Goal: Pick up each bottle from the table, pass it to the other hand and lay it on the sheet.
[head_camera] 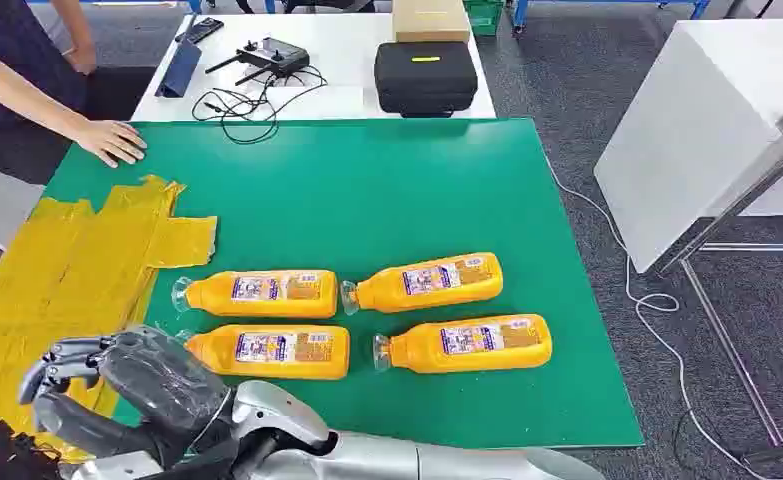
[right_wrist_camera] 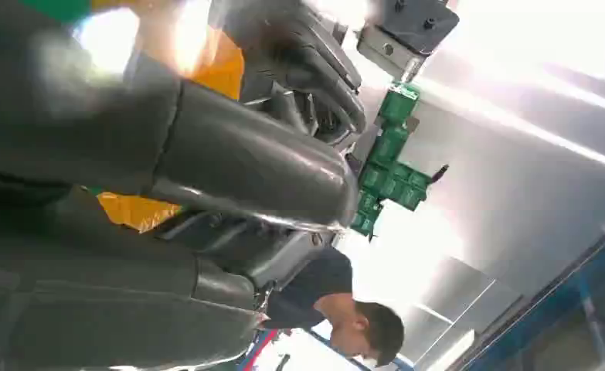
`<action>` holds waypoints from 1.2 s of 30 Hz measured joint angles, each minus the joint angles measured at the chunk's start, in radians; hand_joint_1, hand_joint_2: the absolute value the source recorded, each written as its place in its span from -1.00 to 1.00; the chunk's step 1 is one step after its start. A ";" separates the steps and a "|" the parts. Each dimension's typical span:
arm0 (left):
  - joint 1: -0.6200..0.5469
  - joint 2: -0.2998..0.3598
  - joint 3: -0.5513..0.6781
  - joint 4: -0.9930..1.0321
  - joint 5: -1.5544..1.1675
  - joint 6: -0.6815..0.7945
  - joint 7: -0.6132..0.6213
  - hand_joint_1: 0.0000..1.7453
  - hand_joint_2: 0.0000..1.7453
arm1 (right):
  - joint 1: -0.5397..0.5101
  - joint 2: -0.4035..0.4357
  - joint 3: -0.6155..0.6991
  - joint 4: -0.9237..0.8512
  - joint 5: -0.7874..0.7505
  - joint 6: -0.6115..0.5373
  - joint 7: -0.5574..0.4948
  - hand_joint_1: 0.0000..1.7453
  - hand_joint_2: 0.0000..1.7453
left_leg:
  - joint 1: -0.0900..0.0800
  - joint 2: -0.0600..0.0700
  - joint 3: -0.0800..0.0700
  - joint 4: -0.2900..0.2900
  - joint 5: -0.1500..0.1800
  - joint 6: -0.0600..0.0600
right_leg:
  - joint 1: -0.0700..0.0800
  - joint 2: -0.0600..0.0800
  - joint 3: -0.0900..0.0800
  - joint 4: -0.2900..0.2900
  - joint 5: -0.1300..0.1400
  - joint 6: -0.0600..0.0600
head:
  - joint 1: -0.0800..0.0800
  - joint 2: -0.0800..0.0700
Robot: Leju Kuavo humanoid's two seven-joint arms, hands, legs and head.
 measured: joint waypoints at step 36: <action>0.053 0.016 -0.584 0.218 0.095 0.018 -0.125 -1.00 -1.00 | 0.730 -0.184 -1.213 -0.501 0.165 0.718 -0.396 -1.00 -1.00 | -0.001 -0.005 0.004 0.000 -0.009 0.006 | 0.001 -0.005 0.007 -0.005 -0.007 0.006 | 0.006 0.000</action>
